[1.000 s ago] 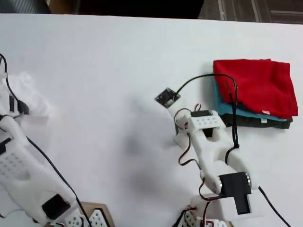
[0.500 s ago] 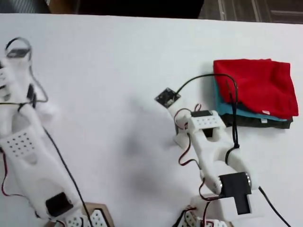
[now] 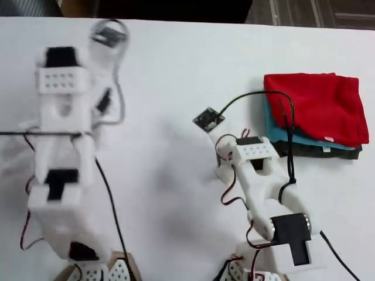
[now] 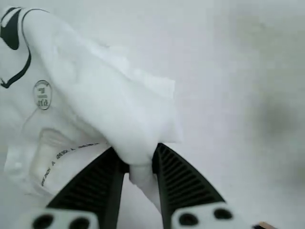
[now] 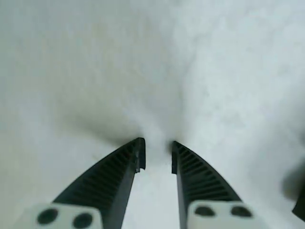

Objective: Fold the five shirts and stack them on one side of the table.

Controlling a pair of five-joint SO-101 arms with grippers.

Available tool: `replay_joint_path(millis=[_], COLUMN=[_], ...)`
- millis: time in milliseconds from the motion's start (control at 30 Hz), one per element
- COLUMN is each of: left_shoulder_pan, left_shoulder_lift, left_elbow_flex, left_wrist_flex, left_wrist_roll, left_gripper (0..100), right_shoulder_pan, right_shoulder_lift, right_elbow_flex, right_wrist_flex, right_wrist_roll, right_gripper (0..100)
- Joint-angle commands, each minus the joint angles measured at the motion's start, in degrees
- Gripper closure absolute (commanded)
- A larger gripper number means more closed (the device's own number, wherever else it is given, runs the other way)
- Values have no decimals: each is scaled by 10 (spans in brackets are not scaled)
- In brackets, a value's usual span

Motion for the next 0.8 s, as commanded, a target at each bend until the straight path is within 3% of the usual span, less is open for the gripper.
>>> replay_joint_path(millis=[0,233,400,467,600,767], left_shoulder_pan=[77,163,162,156,89,-67], left_shoulder_lift=[-162,-278,-284,-285,-285,-280], left_elbow_flex=[97,182,196,192,160,183], left_wrist_flex=[11,2,6,6,3,-25], left_wrist_roll=[-2,-2,-4,-3,-3,-42], left_gripper=[976,950,742,714,743,744], right_shoulder_pan=[-5,-5,-5,-5,-5,-6], right_shoulder_lift=[-2,-2,-2,-2,-2,-2], right_elbow_flex=[2,2,2,2,2,2], right_wrist_flex=[-18,-18,-18,-18,-18,-17], right_wrist_roll=[-5,-5,-5,-5,-5,-6], right_gripper=[889,889,889,889,889,889])
